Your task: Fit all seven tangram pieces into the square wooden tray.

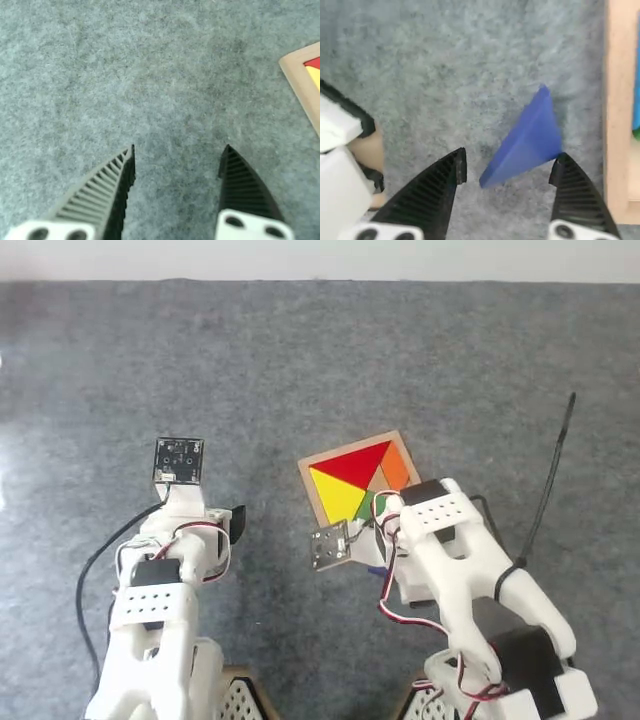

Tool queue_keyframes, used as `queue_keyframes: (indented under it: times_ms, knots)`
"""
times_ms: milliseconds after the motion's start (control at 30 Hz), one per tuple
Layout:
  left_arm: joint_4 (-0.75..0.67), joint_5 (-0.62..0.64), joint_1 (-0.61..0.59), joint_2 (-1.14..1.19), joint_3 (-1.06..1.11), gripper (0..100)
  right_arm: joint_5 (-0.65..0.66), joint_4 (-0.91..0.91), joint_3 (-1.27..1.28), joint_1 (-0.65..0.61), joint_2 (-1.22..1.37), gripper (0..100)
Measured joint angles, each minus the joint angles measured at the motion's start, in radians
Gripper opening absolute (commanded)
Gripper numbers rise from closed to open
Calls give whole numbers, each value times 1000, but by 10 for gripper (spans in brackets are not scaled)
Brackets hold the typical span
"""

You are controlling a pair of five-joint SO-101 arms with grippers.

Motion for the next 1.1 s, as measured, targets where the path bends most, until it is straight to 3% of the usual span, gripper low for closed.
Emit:
queue_keyframes:
  times_ms: [367, 967, 1100]
  knots:
    - [0, 0, 0, 0, 0, 269, -178, -89, 2, -12, 0, 248]
    - [0, 0, 0, 0, 0, 269, -173, -98, 51, -103, 2, 246]
    - [0, 0, 0, 0, 0, 269, -173, -98, 52, -100, 2, 161]
